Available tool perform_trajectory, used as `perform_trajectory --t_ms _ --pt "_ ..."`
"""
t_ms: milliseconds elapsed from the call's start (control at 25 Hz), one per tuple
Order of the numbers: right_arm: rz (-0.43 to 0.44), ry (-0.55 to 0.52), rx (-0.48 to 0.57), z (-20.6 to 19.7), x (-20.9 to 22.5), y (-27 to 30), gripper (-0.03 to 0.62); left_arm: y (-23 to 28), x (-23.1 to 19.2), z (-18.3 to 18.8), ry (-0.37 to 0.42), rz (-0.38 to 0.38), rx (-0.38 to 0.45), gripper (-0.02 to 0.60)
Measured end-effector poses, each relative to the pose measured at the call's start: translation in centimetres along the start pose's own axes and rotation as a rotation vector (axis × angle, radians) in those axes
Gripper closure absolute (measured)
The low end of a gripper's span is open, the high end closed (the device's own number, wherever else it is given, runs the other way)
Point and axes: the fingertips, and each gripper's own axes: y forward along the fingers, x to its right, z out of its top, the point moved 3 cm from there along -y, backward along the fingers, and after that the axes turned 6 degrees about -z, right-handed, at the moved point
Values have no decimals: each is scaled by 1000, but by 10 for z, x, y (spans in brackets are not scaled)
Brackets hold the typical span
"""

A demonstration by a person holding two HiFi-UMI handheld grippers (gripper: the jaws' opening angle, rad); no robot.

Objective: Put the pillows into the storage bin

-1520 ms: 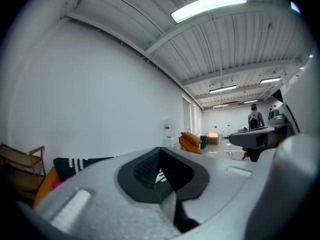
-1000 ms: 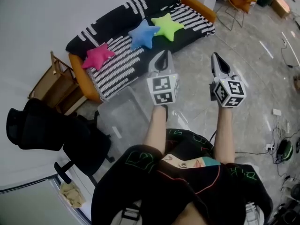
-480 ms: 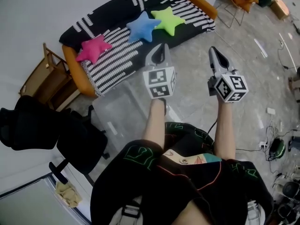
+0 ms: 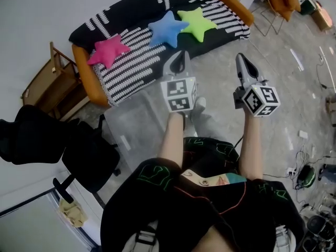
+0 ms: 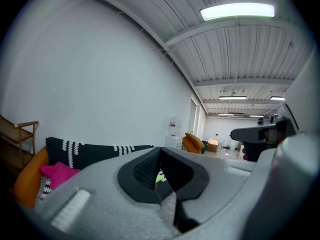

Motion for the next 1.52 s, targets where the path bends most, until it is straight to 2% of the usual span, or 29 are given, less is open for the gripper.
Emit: perform_trajectory --t_ms 280,560,680,880,1120,1280,1520 --pt "4 42 27 -4 26 90 591 56 -57 1 24 93 -6 572" --pt "25 99 6 5 79 183 591 156 -71 10 13 82 -15 572" --pt "55 142 5 5 100 226 591 197 -82 13 14 75 -26 572" --pt "155 262 23 13 127 295 591 241 -103 26 12 142 -43 572" --pt "340 296 5 9 86 367 591 235 -155 38 57 295 -71 572" --pt "476 336 -33 2 31 413 591 202 -198 46 87 441 -81 572" --pt "621 336 -100 -10 -52 460 591 150 -257 46 67 636 -95 572"
